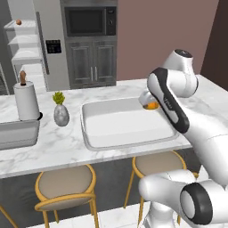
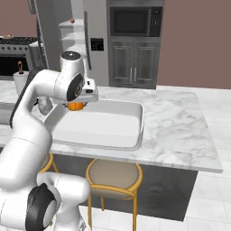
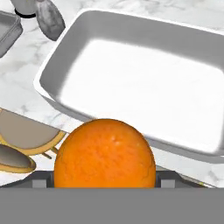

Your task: Place the cold items (onion and orange) from the fridge in one tupperware on the dining counter. Place the warm items (hot dog and kebab skewer) in the stove area in another tupperware.

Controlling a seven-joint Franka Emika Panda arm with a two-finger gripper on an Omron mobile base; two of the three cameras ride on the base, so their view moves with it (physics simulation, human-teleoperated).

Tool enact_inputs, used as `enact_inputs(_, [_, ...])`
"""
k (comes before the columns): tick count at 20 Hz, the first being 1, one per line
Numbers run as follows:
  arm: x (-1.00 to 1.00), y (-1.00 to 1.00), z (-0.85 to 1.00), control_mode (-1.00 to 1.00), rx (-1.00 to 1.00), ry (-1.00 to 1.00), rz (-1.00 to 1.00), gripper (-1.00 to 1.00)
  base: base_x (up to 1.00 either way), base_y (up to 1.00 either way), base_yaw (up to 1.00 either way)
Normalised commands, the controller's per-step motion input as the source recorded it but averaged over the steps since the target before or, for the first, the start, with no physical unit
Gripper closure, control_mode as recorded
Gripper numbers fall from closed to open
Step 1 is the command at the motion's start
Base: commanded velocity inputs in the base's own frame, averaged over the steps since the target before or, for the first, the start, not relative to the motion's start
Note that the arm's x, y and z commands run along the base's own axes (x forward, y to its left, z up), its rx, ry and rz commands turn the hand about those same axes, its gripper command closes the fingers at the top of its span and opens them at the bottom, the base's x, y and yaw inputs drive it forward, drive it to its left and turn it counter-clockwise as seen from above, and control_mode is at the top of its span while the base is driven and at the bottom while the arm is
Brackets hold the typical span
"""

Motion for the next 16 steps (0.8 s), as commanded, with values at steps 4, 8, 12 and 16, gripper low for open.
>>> enact_inputs(4, [0.50,-0.34,-0.77,-1.00,-0.07,0.25,-0.16,1.00,0.00,0.00,0.00])
enact_inputs(8, [0.44,-0.38,-0.90,-1.00,-0.06,0.14,-0.19,1.00,0.00,0.00,0.00])
enact_inputs(12, [0.72,-0.12,-0.79,-1.00,-0.01,-0.01,-0.14,1.00,0.00,0.00,0.00])
enact_inputs(16, [0.79,-0.01,-0.50,-1.00,0.00,-0.08,-0.12,1.00,0.00,0.00,0.00])
